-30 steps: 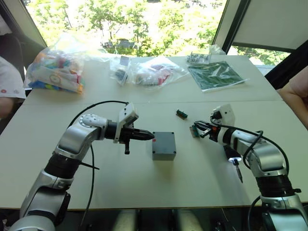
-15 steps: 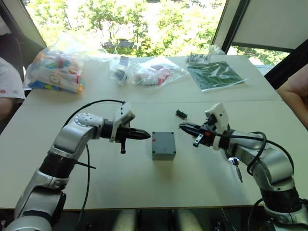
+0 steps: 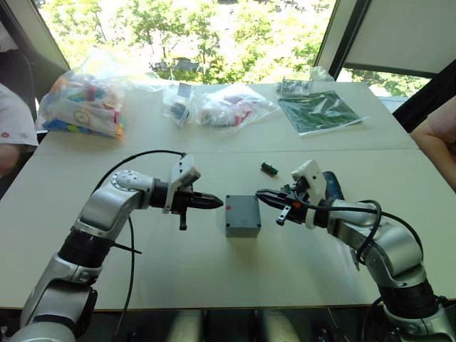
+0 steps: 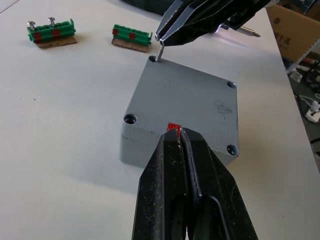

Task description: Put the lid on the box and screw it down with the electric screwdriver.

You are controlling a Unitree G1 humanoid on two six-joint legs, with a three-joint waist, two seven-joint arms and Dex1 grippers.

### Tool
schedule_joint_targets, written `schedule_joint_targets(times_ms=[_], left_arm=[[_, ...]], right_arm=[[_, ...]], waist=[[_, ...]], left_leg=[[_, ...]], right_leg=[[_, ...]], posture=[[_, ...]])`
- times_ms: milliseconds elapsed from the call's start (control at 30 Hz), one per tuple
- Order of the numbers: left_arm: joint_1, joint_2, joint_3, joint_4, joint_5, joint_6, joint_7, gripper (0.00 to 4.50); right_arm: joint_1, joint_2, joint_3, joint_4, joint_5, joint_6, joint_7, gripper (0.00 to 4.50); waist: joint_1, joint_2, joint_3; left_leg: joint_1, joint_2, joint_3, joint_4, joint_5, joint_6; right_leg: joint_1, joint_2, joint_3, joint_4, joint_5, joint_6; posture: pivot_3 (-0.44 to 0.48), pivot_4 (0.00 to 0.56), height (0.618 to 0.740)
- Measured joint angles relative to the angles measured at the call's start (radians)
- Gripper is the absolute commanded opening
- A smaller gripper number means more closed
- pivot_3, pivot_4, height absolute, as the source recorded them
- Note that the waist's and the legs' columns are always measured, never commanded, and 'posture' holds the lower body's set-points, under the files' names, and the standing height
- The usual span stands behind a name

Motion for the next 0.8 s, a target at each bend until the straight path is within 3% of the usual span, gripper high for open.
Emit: schedule_joint_targets(times_ms=[533, 633, 767, 800], left_arm=[[0.000, -0.011, 0.000, -0.022, -0.002, 0.019, 0.027, 0.00], [0.000, -0.011, 0.000, -0.022, -0.002, 0.020, 0.027, 0.00], [0.000, -0.011, 0.000, -0.022, -0.002, 0.020, 0.028, 0.00], [0.000, -0.011, 0.000, -0.022, -0.002, 0.020, 0.029, 0.00]], right_arm=[[-0.018, -0.001, 0.030, 0.048, -0.032, -0.015, 0.005, 0.03], [-0.020, -0.001, 0.036, 0.048, -0.040, -0.015, 0.006, 0.79], [-0.022, -0.001, 0.039, 0.048, -0.040, -0.015, 0.007, 2.30], [-0.024, -0.001, 0.037, 0.048, -0.040, -0.012, 0.006, 2.30]], waist=[[0.000, 0.000, 0.000], [0.000, 0.000, 0.000], [0.000, 0.000, 0.000], [0.000, 0.000, 0.000]], left_leg=[[0.000, 0.000, 0.000, 0.000, 0.000, 0.000], [0.000, 0.000, 0.000, 0.000, 0.000, 0.000], [0.000, 0.000, 0.000, 0.000, 0.000, 0.000], [0.000, 0.000, 0.000, 0.000, 0.000, 0.000]], right_leg=[[0.000, 0.000, 0.000, 0.000, 0.000, 0.000], [0.000, 0.000, 0.000, 0.000, 0.000, 0.000], [0.000, 0.000, 0.000, 0.000, 0.000, 0.000], [0.000, 0.000, 0.000, 0.000, 0.000, 0.000]], posture=[[0.000, 0.150, 0.740], [0.000, 0.150, 0.740], [0.000, 0.150, 0.740], [0.000, 0.150, 0.740]])
